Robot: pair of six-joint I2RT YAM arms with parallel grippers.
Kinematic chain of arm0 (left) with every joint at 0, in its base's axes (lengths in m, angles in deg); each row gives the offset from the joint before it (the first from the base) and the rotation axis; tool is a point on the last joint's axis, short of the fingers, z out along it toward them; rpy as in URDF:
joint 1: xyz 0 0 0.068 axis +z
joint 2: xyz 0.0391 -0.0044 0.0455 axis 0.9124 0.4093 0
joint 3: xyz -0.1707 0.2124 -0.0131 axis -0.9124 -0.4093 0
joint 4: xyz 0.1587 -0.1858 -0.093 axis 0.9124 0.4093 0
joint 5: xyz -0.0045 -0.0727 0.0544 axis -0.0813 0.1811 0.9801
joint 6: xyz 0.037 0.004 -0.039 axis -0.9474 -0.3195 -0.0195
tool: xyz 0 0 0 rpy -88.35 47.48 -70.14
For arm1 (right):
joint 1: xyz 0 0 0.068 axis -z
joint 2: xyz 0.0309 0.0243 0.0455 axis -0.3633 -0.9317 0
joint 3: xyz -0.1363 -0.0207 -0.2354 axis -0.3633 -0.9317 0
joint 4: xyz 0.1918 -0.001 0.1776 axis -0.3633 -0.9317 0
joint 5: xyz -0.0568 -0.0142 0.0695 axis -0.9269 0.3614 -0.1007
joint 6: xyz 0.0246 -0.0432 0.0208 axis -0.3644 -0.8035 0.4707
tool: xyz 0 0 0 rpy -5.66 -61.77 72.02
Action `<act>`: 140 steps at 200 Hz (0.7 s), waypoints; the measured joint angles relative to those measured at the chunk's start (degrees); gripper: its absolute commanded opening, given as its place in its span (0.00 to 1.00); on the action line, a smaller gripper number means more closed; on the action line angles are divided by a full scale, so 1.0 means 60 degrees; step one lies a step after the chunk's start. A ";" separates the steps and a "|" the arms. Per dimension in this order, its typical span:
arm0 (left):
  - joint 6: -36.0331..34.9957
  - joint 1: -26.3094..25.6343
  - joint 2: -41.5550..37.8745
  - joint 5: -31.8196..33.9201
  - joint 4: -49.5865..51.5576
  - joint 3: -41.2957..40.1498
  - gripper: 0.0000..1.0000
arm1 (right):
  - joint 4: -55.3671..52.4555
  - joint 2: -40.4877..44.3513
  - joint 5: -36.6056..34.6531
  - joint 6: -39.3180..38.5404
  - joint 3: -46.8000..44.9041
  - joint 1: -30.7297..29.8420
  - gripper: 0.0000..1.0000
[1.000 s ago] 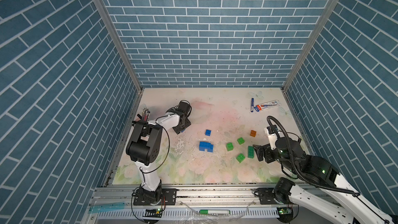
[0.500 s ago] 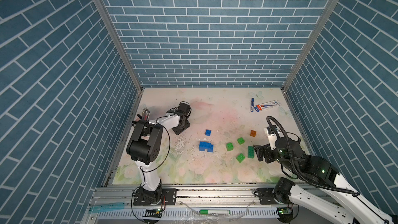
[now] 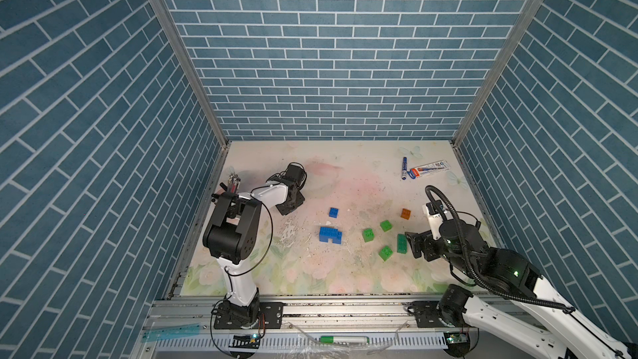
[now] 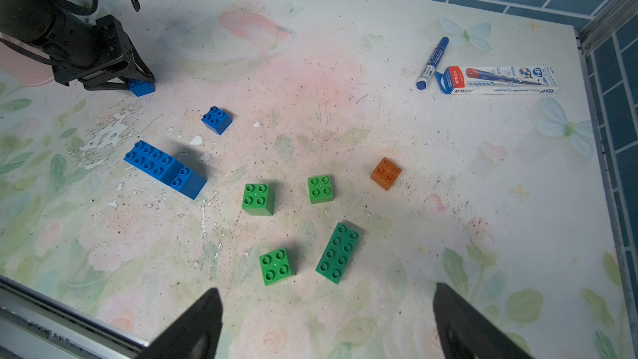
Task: Assemble the letter h with lego
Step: Pick up the lego brick from the center of the board.
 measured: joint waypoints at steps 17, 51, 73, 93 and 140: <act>-0.0109 -0.0018 -0.0036 -0.0007 0.0051 0.0004 0.20 | 0.0004 0.0000 0.0000 0.0000 0.0000 0.0000 0.94; -0.0474 -0.0080 -0.0732 -0.0280 0.0532 -0.0047 0.00 | 0.0004 0.0000 0.0000 0.0000 0.0000 0.0000 0.94; -0.0936 -0.0146 -0.1792 -0.0754 0.0805 -0.0270 0.00 | 0.0022 0.0000 0.0000 0.0000 0.0000 0.0000 0.94; -0.1585 -0.0437 -0.2605 -0.1067 0.1432 -0.0262 0.00 | 0.0044 0.0000 0.0000 0.0000 0.0000 0.0000 0.94; -0.2674 -0.1985 -0.3719 -0.1541 0.3187 0.0069 0.00 | 0.0062 -0.0051 0.0000 0.0000 0.0000 0.0000 0.93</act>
